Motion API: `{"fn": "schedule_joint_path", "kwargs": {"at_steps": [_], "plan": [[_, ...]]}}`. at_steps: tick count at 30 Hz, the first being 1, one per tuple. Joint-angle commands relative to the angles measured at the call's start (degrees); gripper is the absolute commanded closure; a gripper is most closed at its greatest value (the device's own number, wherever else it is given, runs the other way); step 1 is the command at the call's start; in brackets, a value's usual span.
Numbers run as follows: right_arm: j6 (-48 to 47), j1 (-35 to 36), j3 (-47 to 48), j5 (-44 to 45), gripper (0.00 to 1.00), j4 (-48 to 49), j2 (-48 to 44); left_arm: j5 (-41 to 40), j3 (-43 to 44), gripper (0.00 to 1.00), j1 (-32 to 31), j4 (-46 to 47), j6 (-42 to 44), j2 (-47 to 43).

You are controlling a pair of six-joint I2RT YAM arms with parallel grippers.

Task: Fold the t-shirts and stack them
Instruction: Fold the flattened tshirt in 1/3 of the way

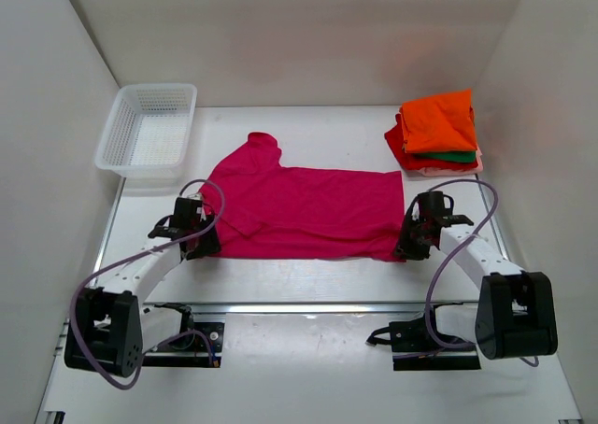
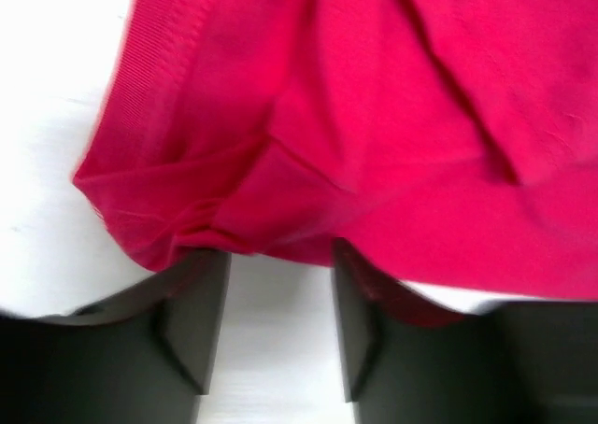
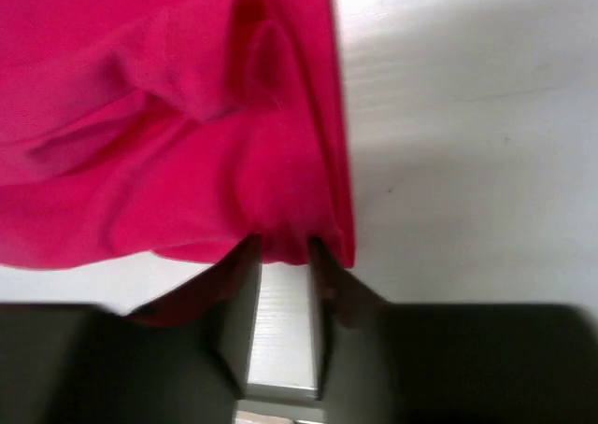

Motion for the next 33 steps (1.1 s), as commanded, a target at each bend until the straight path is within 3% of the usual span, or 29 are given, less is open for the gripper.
{"fn": "schedule_joint_path", "kwargs": {"at_steps": [1,3,5,8,15,20,28,31,33], "plan": [[-2.08,-0.01,0.23,2.34,0.95,-0.38,1.60,-2.69,1.61,0.57,2.98,2.72,1.84,3.31],[-3.49,0.17,0.41,3.30,0.99,-1.43,1.96,-1.90,2.32,0.65,4.30,3.51,2.02,6.11],[-3.15,-0.36,0.67,3.92,1.00,-2.22,2.13,-2.24,3.37,0.84,5.28,3.69,2.55,8.84],[-4.37,-1.15,2.25,2.78,1.00,-3.62,2.57,-3.21,3.99,1.00,5.98,2.90,2.90,9.91],[-10.16,-5.97,6.12,5.85,1.00,-8.19,5.83,-4.96,3.73,1.00,5.81,0.79,3.78,6.23],[-15.00,-12.05,7.00,5.42,1.00,-9.96,5.65,-1.11,5.48,1.00,5.37,-3.77,3.52,2.27],[-16.42,-6.79,9.90,4.98,1.00,-13.47,8.72,9.61,5.92,0.99,0.98,-9.40,-0.17,-2.30],[-16.41,-5.81,10.69,3.84,1.00,-14.09,8.38,11.20,4.70,0.89,1.41,-10.72,0.53,-4.14],[-16.07,-5.29,11.92,3.13,1.00,-14.26,5.40,11.38,4.25,0.69,2.81,-10.64,0.88,-6.95]]}}
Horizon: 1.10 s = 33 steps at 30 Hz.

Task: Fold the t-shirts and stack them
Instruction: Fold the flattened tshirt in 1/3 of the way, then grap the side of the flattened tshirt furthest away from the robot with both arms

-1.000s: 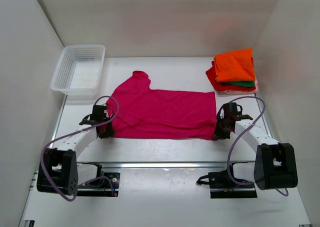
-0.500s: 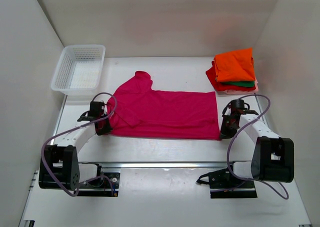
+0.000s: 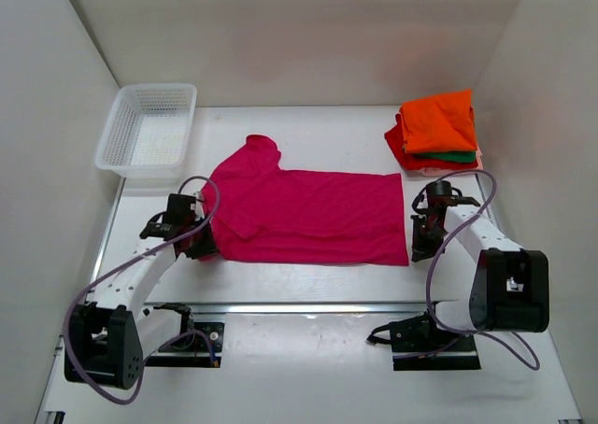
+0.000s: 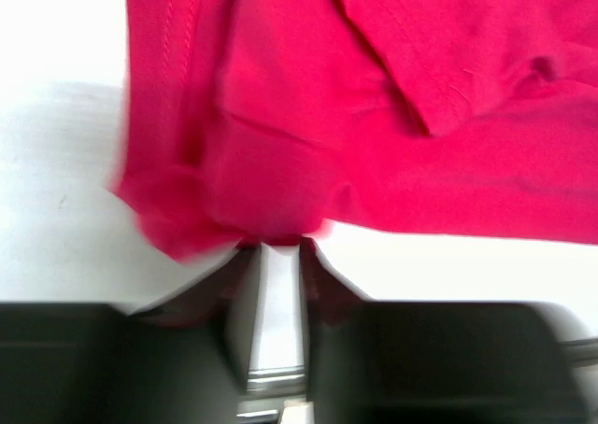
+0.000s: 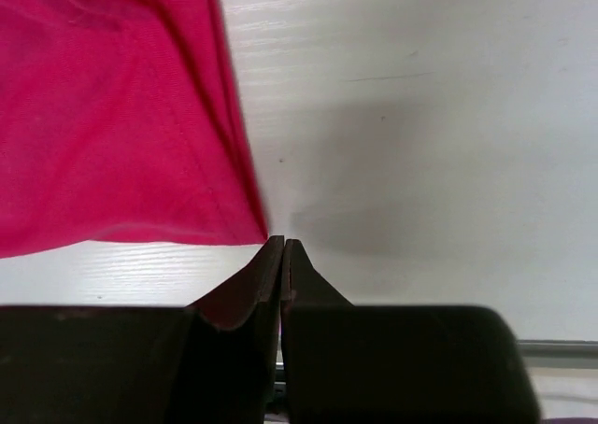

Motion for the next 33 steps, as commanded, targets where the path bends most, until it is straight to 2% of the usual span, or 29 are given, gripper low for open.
{"fn": "schedule_joint_path", "kwargs": {"at_steps": [1,4,5,6,9,11,15,17,18,20,21,23,24,27,30,33], "plan": [[-0.65,1.01,4.42,-0.76,1.00,-1.24,-4.18,2.70,0.25,0.62,1.66,-1.72,0.20,-5.99],[-0.74,1.36,7.93,-2.33,0.99,-1.85,-5.77,-0.63,3.67,0.45,2.27,-1.37,-0.06,-10.30],[-0.39,1.62,9.51,-2.51,0.96,-2.20,-5.77,-1.69,4.47,0.42,2.02,-1.28,-0.15,-11.01],[-0.39,1.63,11.10,-2.86,0.92,-2.46,-4.99,-1.96,6.39,0.40,2.54,-0.67,-0.24,-12.15],[-0.40,2.68,13.13,-3.40,0.89,-1.94,-3.58,-2.31,11.49,0.40,3.77,2.05,-0.41,-11.64],[0.31,2.86,15.50,-4.09,0.90,-0.63,-1.91,-1.26,15.79,0.40,3.86,4.24,-0.59,-8.14],[2.33,3.91,21.11,-6.11,0.87,2.45,2.75,0.06,22.75,0.42,3.07,12.14,-1.81,6.34],[3.30,4.70,23.75,-6.91,0.88,4.11,5.73,1.37,28.79,0.54,3.33,15.84,-2.96,17.05],[3.39,5.40,25.77,-7.08,0.87,4.56,6.61,1.47,30.91,0.55,3.25,17.69,-3.22,19.72],[3.56,5.58,27.89,-6.91,0.87,6.05,9.42,1.99,39.76,0.65,3.07,19.19,-2.53,30.76],[3.65,5.76,29.38,-7.26,0.88,6.41,11.17,1.82,43.98,0.67,3.07,19.72,-2.26,33.43],[3.74,6.02,31.40,-7.17,0.88,6.67,12.76,1.56,51.62,0.67,2.54,18.85,-1.21,41.25],[3.39,6.02,32.11,-7.09,0.88,7.20,14.25,1.38,55.59,0.66,2.45,17.89,-0.51,48.24],[3.65,6.20,33.70,-7.44,0.89,7.81,15.58,1.38,63.17,0.62,2.54,18.84,-0.15,55.24],[3.91,6.37,34.75,-8.14,0.88,9.74,16.64,1.12,70.20,0.63,2.98,19.63,-0.24,61.92],[4.09,6.64,35.46,-8.58,0.89,10.54,18.48,1.20,80.82,0.61,2.28,18.15,1.52,70.17]]}}
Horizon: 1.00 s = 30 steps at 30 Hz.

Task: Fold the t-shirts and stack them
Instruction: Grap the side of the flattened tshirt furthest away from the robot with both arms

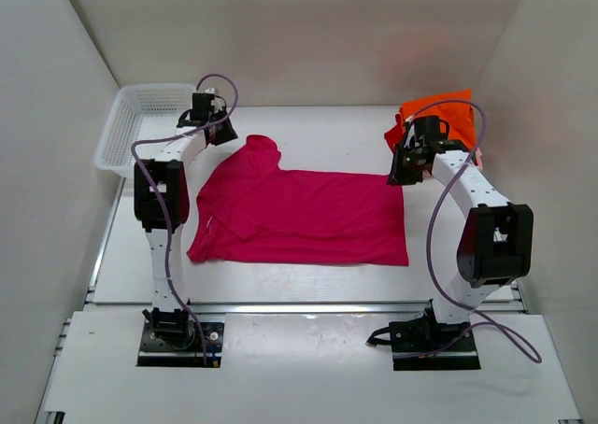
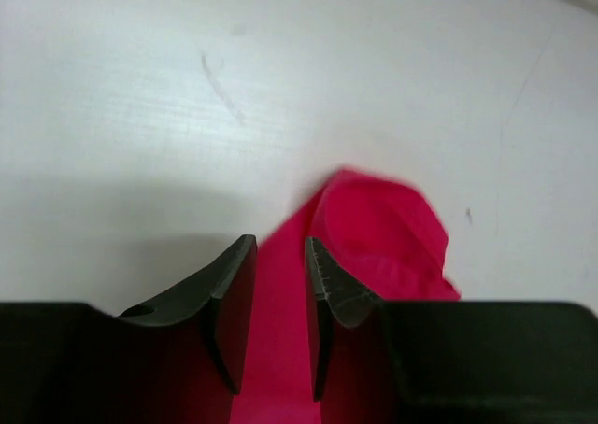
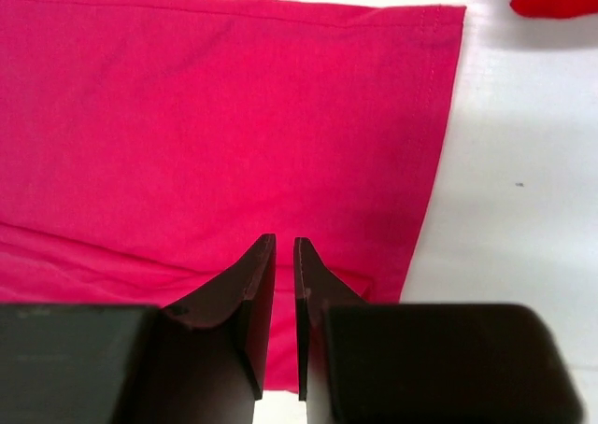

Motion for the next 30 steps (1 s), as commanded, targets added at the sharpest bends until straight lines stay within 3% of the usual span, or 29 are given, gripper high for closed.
{"fn": "schedule_joint_path", "kwargs": {"at_steps": [1,11,13,17,23,30], "plan": [[0.75,0.43,3.04,-1.15,0.89,3.24,1.74,1.16,12.45,0.62,-0.87,0.07,2.50,5.18],[1.80,-0.27,3.48,0.78,0.87,6.05,5.44,3.01,18.45,0.59,-2.63,-1.16,2.60,11.35],[3.46,-0.62,3.31,3.49,0.83,7.19,6.13,3.80,15.14,0.56,-2.54,0.15,1.90,10.48],[7.86,-2.46,2.69,5.78,0.66,11.41,7.02,3.36,9.23,0.54,-2.89,4.19,2.59,7.57],[10.24,-2.73,2.60,8.60,0.60,14.84,8.08,2.92,9.32,0.48,-2.46,1.57,3.47,8.10],[11.47,-1.77,4.70,11.76,0.57,17.75,13.08,3.53,9.22,0.58,-2.89,4.72,1.89,8.63]]}}
